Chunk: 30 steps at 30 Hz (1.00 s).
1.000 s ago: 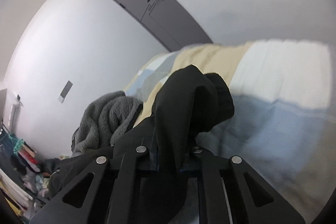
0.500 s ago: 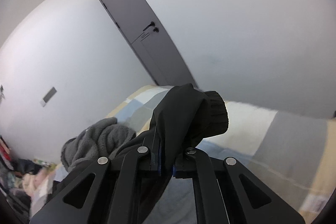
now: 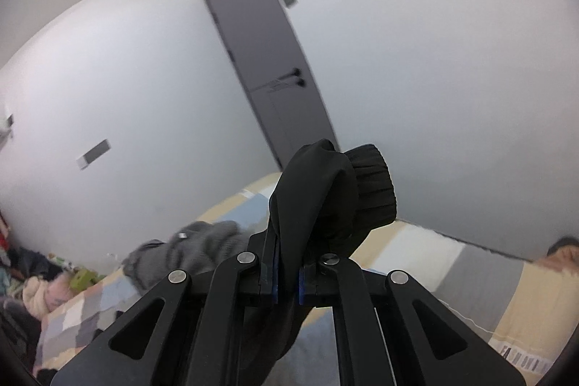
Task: Fold large clothes
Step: 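Lift the sleeve cuff with the right tool and swing it across the jacket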
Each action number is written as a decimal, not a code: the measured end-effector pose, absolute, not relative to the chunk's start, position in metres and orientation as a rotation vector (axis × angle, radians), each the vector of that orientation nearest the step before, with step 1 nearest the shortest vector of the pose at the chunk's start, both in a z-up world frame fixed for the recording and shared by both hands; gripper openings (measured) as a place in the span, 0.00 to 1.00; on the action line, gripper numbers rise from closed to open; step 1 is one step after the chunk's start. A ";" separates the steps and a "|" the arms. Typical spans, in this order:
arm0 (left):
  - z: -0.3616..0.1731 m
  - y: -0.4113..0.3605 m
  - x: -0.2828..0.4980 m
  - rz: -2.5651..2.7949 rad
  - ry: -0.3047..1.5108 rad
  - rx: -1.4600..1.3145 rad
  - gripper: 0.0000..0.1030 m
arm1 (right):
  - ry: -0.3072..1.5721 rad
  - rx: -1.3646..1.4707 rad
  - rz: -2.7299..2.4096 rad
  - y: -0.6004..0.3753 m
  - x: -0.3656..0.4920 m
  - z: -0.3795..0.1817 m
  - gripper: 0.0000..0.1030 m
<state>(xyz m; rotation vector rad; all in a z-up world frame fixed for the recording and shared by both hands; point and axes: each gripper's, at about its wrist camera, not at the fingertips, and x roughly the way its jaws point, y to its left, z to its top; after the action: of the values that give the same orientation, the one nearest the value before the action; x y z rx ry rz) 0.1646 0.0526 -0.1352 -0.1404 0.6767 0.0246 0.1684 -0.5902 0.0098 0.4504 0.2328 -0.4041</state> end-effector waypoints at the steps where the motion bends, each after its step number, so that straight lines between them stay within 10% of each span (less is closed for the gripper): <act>1: -0.134 0.054 0.163 0.025 0.672 -0.138 1.00 | 0.226 0.419 -0.391 -0.577 0.168 0.024 0.03; 14: -0.126 0.049 0.142 0.021 0.606 -0.035 1.00 | 0.185 0.042 -0.205 -0.387 0.171 0.125 0.03; 30: -0.123 0.097 0.166 0.084 0.600 -0.040 1.00 | 0.230 -0.100 0.207 -0.123 0.248 0.076 0.07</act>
<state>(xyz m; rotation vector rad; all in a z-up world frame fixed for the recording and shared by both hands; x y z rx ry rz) 0.1656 0.0975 -0.1228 -0.0402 0.6000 0.0842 0.2479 -0.1227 0.0758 -0.1004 0.2305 0.2065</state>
